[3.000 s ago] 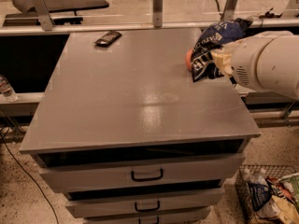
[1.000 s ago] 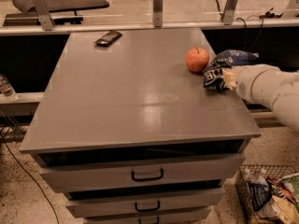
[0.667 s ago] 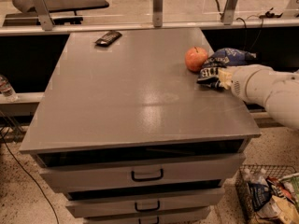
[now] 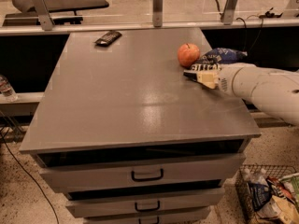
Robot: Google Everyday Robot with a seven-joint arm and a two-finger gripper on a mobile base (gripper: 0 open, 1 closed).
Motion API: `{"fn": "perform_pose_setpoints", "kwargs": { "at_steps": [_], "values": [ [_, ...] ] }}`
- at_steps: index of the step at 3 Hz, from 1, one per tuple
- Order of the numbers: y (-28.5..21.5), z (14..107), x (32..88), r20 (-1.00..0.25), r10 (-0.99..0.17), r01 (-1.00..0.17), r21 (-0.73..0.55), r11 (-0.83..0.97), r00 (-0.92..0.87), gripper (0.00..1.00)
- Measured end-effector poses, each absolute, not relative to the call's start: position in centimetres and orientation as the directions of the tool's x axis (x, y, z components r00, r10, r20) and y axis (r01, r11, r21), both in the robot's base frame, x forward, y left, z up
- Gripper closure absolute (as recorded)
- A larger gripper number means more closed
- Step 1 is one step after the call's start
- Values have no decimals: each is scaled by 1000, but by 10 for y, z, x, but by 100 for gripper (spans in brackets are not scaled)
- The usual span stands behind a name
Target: Move blue chip bag near apple
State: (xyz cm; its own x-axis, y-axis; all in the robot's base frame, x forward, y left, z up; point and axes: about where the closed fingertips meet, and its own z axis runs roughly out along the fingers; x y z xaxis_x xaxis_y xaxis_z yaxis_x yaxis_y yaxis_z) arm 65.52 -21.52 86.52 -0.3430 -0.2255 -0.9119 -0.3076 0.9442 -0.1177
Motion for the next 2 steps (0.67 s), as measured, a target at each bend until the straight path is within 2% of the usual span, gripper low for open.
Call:
{"fn": "perform_pose_setpoints", "kwargs": {
  "at_steps": [1,2],
  "values": [
    [-212,874,657,-909,-242,-323,-129,937,-339,0],
    [-213,906,653,-910,-286,-335,-180,925,-300,0]
  ]
}}
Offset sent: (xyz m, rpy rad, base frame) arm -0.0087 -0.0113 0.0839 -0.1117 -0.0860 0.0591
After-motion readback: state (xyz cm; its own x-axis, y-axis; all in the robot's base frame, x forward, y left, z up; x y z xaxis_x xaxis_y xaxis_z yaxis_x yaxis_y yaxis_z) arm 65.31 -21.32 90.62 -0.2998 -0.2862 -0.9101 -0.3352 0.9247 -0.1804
